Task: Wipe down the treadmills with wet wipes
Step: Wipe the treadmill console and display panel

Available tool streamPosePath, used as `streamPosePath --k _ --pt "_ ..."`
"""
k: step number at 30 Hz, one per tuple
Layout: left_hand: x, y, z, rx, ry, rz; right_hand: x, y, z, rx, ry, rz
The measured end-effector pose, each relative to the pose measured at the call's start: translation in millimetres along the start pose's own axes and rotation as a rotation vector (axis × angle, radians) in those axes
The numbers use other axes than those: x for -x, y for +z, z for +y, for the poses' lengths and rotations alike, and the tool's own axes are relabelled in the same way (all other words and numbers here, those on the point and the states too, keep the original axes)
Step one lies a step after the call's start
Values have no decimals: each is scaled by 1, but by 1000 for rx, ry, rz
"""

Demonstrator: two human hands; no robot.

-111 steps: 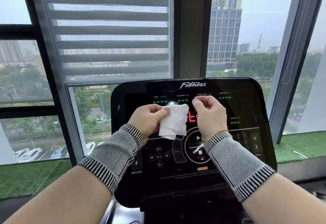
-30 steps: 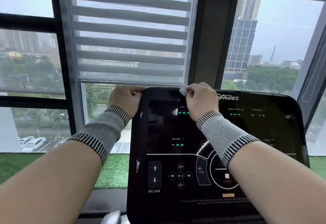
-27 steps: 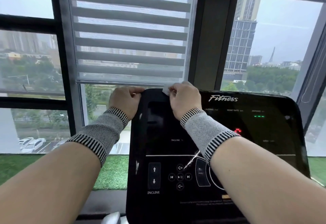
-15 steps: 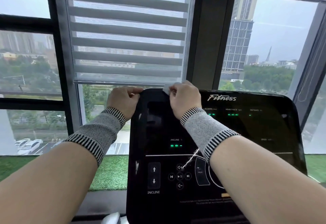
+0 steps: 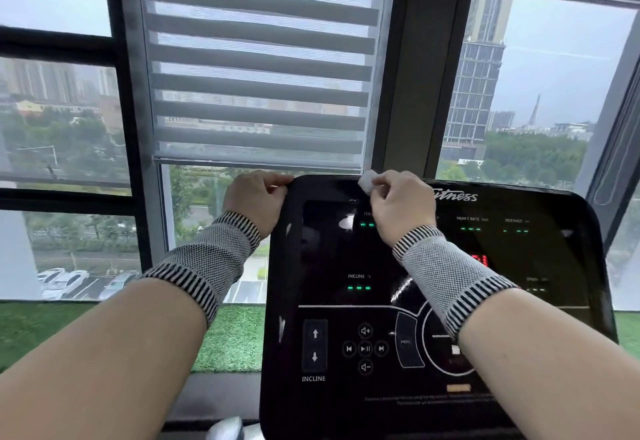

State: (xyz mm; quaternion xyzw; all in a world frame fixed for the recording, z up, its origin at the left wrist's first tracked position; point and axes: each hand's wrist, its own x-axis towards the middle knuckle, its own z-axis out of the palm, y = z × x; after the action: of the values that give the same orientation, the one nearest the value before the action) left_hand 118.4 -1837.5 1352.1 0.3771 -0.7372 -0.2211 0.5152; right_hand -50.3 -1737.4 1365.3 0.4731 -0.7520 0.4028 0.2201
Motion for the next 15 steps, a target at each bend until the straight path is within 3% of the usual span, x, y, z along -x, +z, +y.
streamPosePath --k 6,12,15 --pt "-2 1 -3 39 -2 -5 1 15 -45 -29 -92 -99" --pt "-2 1 -4 33 19 14 -2 2 -7 37 30 17" --pt "-3 1 -4 29 15 17 -4 11 -31 34 -38 -58"
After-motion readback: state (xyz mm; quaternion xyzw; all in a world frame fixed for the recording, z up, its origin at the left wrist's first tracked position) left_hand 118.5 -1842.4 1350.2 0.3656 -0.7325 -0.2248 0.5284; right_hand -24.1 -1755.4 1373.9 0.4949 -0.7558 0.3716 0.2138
